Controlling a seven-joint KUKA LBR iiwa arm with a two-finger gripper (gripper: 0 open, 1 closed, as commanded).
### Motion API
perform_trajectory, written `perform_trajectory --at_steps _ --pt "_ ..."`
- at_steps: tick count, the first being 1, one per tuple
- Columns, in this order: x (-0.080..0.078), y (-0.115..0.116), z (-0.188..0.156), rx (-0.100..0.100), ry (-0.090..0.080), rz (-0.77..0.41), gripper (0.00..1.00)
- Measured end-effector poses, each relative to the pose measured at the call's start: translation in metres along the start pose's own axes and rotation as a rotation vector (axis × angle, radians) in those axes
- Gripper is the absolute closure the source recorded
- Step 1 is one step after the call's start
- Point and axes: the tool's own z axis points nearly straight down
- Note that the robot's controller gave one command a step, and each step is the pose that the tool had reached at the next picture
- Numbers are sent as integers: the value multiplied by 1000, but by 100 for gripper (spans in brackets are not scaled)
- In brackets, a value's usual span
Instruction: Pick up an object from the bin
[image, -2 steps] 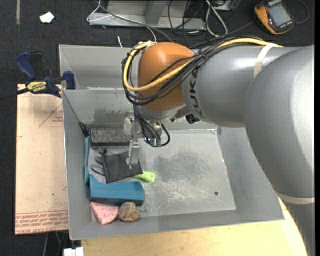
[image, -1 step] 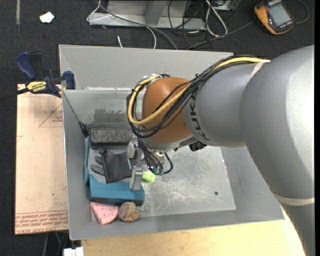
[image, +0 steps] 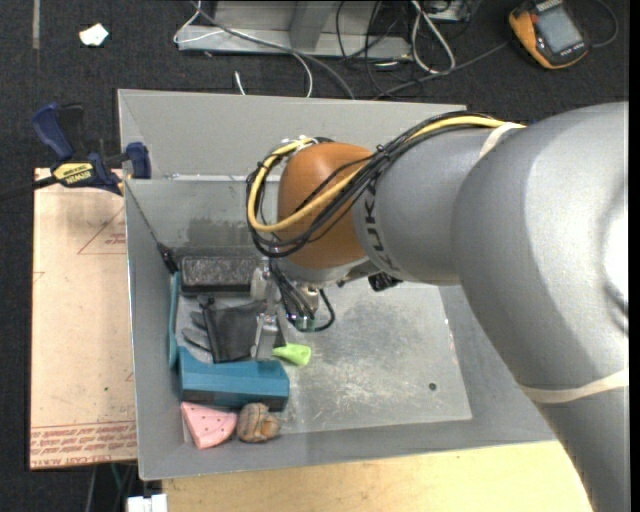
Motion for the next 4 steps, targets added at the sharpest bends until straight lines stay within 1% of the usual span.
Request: perform_trajectory --at_steps 1,2,3,4 --pt "-7 -26 13 -1 2 32 0" --pt "-10 -8 17 -1 2 -2 100" --pt "-10 -8 17 -1 2 -1 100" --pt "-18 -8 -43 -1 6 20 100"
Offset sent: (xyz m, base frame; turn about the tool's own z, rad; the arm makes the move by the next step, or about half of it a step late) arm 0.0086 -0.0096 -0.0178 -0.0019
